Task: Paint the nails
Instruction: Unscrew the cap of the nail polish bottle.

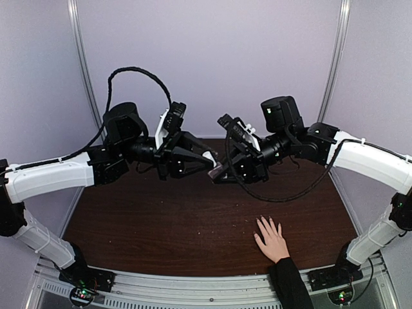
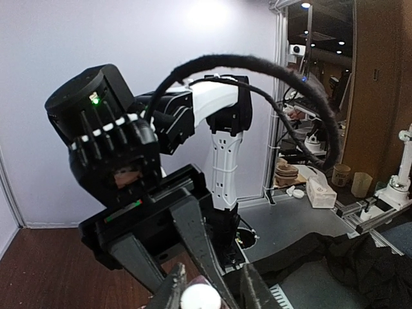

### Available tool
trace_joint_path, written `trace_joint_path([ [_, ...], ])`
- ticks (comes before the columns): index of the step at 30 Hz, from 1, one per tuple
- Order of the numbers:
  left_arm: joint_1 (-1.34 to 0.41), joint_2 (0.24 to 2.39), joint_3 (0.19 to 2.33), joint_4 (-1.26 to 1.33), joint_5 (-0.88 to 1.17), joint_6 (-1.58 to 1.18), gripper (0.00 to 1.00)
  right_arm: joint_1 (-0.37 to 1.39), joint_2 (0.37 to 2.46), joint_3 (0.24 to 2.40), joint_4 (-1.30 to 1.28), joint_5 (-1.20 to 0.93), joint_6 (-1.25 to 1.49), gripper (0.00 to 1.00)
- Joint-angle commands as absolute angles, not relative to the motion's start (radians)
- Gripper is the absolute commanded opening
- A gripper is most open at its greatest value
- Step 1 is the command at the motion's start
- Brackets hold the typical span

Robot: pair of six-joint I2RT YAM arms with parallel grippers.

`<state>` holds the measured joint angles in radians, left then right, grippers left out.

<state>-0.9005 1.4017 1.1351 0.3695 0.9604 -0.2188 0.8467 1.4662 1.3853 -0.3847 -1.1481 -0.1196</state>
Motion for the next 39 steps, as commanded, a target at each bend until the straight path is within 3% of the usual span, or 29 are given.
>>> trace_joint_path([
  [1,-0.903,1.391,1.129,0.446,0.958,-0.229,0.27,0.854,1.468,1.413,-0.35,-1.177,-0.098,0.0],
  [10,-0.904,1.405,1.143,0.422,0.9,-0.246,0.1,0.844,1.422,1.377,-0.265,-1.07,-0.074,0.0],
  [17,-0.904,1.417,1.17,0.353,0.779,-0.249,0.0,0.842,1.384,1.374,-0.276,-0.856,-0.097,0.0],
  [27,-0.904,1.465,1.212,0.26,0.463,-0.301,0.0,0.844,1.374,1.363,-0.261,-0.48,-0.094,0.0],
  [39,-0.911,1.564,1.259,0.247,0.183,-0.447,0.0,0.857,1.41,1.355,-0.22,-0.219,-0.089,0.0],
])
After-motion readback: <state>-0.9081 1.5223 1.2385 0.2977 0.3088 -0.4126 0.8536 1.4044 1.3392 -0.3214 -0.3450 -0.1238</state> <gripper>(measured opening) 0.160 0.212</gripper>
